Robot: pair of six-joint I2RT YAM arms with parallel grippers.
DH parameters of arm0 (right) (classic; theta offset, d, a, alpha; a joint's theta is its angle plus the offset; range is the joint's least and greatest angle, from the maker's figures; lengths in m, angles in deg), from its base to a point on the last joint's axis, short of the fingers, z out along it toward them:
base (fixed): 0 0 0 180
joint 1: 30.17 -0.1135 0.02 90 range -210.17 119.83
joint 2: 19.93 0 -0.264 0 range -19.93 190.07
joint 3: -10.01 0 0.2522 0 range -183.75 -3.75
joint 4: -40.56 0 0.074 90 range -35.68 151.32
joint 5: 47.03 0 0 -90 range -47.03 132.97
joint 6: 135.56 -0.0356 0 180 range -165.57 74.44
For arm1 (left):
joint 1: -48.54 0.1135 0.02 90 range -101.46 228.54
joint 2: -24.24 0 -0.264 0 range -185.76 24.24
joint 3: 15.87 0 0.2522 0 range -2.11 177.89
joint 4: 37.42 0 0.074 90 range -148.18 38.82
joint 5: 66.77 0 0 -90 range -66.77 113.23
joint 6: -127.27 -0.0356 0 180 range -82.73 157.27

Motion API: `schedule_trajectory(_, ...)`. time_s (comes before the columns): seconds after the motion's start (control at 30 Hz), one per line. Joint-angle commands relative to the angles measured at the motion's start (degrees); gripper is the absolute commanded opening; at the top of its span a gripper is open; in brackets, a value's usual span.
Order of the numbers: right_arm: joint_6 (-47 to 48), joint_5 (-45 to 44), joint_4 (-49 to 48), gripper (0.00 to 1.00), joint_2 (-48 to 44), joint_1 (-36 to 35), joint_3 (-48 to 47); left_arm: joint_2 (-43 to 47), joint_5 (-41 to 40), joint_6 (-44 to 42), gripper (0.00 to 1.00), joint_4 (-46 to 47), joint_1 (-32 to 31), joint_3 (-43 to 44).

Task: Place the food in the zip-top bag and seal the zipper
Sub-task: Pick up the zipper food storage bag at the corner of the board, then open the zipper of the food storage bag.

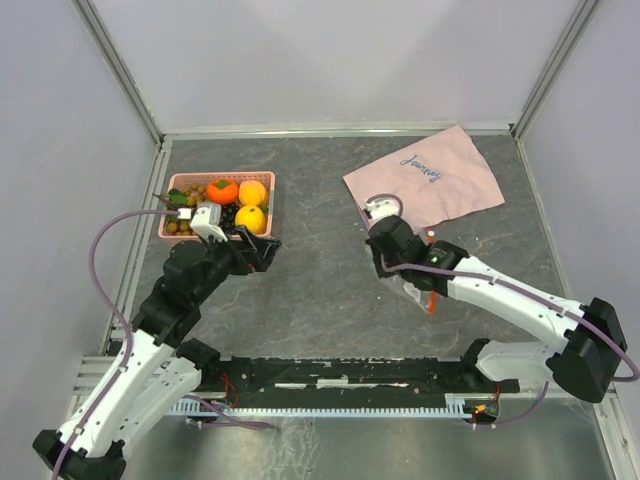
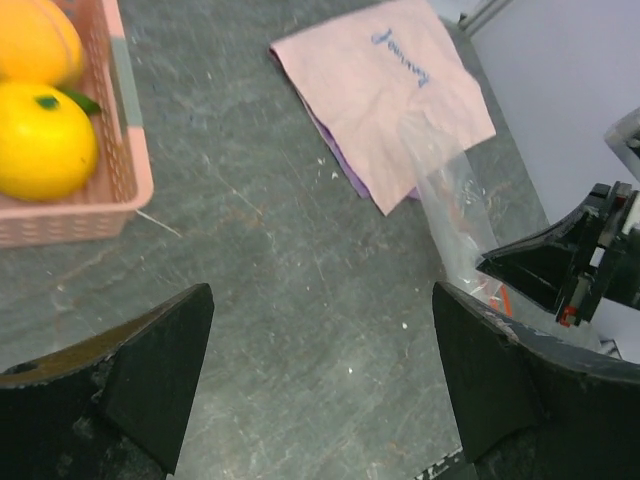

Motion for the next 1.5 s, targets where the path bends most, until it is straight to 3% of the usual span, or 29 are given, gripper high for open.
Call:
schedule_trajectory(0.0, 3.2, -2.7, -8.4, 0.02, 2.6, -8.4, -2.7, -3.8, 6.0, 7.0, 0.95, 6.0, -0.2, -2.1)
schedule_trajectory(0.27, 6.7, -2.9, -16.6, 0.02, 9.5, -19.3, -4.3, -8.6, 11.2, 13.3, 0.95, 13.6, -0.1, -8.5)
schedule_trajectory(0.5, 7.8, -0.2, -22.0, 0.02, 14.5, -23.5, -5.2, -13.7, 13.7, 15.1, 0.93, 19.0, -0.1, -11.6)
schedule_trajectory(1.23, 8.5, 2.1, -30.1, 0.03, 19.5, -24.6, -4.5, -30.2, 13.4, 15.8, 0.73, 30.5, -3.1, -13.8)
schedule_trajectory(1.33, 8.8, 1.8, -30.5, 0.05, 20.0, -24.5, -4.7, -31.7, 13.7, 16.0, 0.65, 32.1, -3.8, -13.8)
schedule_trajectory(1.47, 9.2, 1.1, -30.7, 0.09, 20.8, -24.3, -4.8, -32.6, 13.9, 15.8, 0.44, 33.9, -4.2, -14.1)
